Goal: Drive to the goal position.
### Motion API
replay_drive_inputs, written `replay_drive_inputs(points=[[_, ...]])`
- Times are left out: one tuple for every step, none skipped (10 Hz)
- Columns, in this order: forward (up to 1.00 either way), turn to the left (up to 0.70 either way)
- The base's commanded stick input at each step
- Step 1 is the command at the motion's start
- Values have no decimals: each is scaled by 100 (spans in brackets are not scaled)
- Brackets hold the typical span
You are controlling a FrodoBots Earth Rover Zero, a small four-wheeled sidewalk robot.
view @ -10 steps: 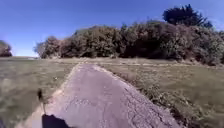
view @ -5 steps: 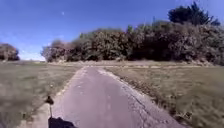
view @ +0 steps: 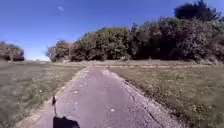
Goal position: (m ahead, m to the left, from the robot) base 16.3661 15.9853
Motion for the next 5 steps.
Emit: replay_drive_inputs(points=[[100, 0], [100, 0], [100, 0], [100, 8], [100, 34]])
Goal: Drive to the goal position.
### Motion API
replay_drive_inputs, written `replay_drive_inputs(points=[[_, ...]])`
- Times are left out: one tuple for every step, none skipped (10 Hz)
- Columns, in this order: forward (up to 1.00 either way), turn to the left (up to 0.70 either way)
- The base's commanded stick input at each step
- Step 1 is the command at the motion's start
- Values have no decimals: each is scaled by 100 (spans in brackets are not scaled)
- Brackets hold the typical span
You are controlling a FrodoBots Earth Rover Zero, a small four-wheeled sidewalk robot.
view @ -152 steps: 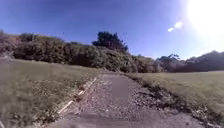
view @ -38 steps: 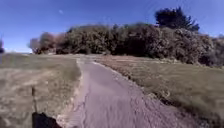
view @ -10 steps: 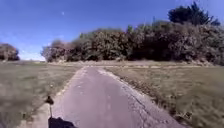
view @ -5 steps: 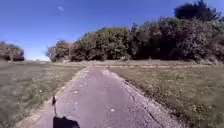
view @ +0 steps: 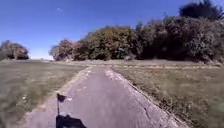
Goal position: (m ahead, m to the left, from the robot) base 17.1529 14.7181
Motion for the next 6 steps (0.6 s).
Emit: replay_drive_inputs(points=[[100, 40], [100, 40], [100, 22], [100, 0], [100, 0], [100, 0]])
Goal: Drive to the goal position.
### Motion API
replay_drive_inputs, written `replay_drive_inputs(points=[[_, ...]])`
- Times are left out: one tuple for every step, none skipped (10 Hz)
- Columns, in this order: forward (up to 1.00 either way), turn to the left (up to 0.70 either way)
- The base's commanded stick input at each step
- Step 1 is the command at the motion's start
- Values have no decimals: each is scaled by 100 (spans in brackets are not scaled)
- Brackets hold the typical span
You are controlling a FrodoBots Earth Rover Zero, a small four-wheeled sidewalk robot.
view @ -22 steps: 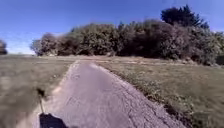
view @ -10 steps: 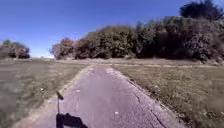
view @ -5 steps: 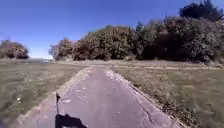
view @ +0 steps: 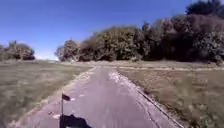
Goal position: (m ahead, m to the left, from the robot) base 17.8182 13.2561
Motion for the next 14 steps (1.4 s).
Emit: replay_drive_inputs(points=[[100, 0], [100, 0], [100, 0], [100, 0], [100, 0], [100, 0], [100, 0], [100, 7], [100, 1], [100, 2], [100, 10], [100, 11], [100, 7], [100, 9]])
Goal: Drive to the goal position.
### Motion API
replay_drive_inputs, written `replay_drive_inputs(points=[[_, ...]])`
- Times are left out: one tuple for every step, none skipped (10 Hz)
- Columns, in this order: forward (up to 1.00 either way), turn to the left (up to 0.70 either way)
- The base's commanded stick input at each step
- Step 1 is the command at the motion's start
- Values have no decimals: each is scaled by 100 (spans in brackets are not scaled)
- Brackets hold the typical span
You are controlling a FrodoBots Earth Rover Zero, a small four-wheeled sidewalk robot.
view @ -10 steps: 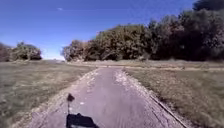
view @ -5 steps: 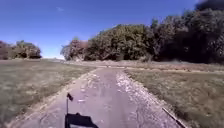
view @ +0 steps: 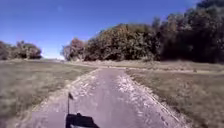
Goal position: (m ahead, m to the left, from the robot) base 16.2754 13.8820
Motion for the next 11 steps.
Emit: replay_drive_inputs(points=[[100, 4], [100, 6], [100, 5], [100, 3], [100, 0], [100, 0], [100, 1], [100, 4], [100, 2], [100, 0], [100, 0]])
